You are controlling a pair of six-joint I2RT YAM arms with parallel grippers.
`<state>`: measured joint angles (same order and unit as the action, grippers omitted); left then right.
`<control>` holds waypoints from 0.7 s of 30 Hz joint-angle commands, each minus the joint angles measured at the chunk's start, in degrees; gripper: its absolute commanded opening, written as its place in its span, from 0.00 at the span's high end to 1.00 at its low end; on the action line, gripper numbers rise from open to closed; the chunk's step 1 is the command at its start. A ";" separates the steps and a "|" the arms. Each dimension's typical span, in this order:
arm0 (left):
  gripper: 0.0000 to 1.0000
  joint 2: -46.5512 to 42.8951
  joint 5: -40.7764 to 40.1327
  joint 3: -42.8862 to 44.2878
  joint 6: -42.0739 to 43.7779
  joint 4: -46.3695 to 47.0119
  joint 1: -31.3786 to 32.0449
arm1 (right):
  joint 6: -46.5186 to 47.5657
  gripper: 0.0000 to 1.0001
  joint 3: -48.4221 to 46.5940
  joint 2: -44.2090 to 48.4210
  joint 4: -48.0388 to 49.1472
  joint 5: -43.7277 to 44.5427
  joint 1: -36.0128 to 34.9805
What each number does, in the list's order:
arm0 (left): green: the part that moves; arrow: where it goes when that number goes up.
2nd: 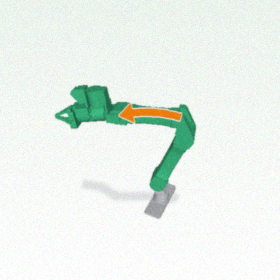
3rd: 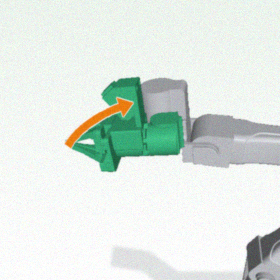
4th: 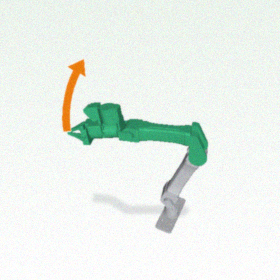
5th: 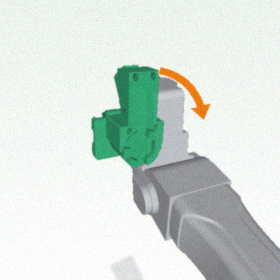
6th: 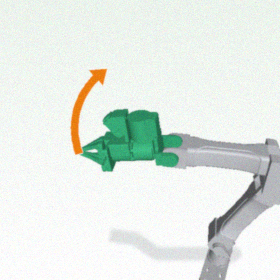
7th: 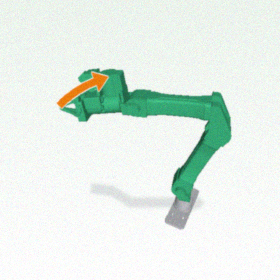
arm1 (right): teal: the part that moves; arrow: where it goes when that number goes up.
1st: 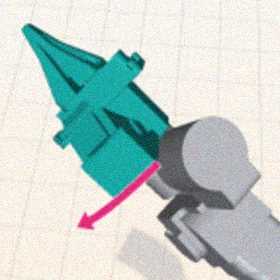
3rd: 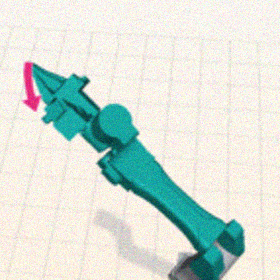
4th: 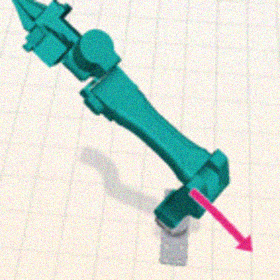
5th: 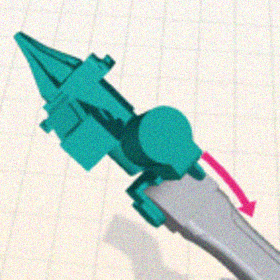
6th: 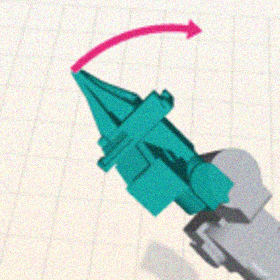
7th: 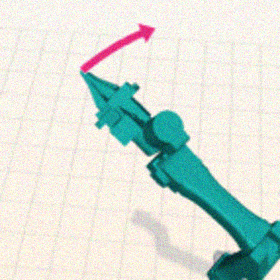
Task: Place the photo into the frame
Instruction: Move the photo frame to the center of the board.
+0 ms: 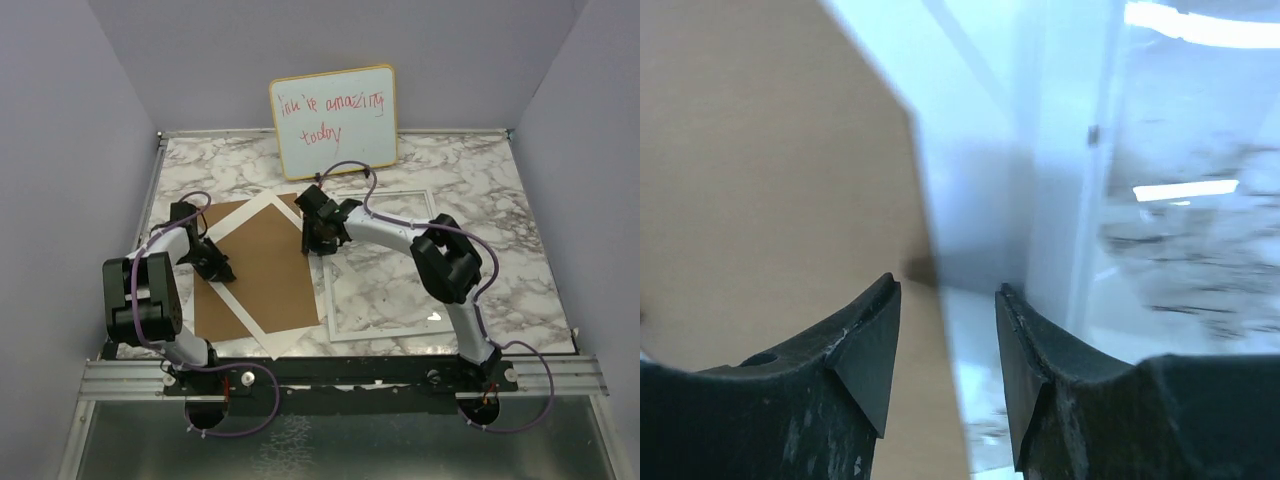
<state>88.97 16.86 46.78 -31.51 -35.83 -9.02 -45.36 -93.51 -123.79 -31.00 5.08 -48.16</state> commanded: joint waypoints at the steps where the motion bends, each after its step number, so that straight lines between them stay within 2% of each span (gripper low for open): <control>1: 0.88 4.45 -8.74 1.75 2.41 1.01 -0.49 | -0.23 0.53 4.55 3.05 -6.44 6.04 2.39; 13: 0.89 8.16 -13.52 7.98 2.15 0.37 -0.59 | -2.80 0.52 12.02 8.89 -6.73 9.42 7.33; 17: 0.89 9.30 -15.21 9.79 2.15 -0.10 -0.63 | -0.84 0.50 15.57 12.55 -2.95 7.14 8.83; 21: 0.89 10.13 -14.86 11.05 1.95 -0.20 -0.58 | 1.65 0.50 15.64 11.36 -1.19 2.88 9.82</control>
<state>96.53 10.61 56.77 -30.79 -39.55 -9.04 -46.72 -78.63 -112.66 -33.39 9.61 -39.18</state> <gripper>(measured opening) 0.112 0.499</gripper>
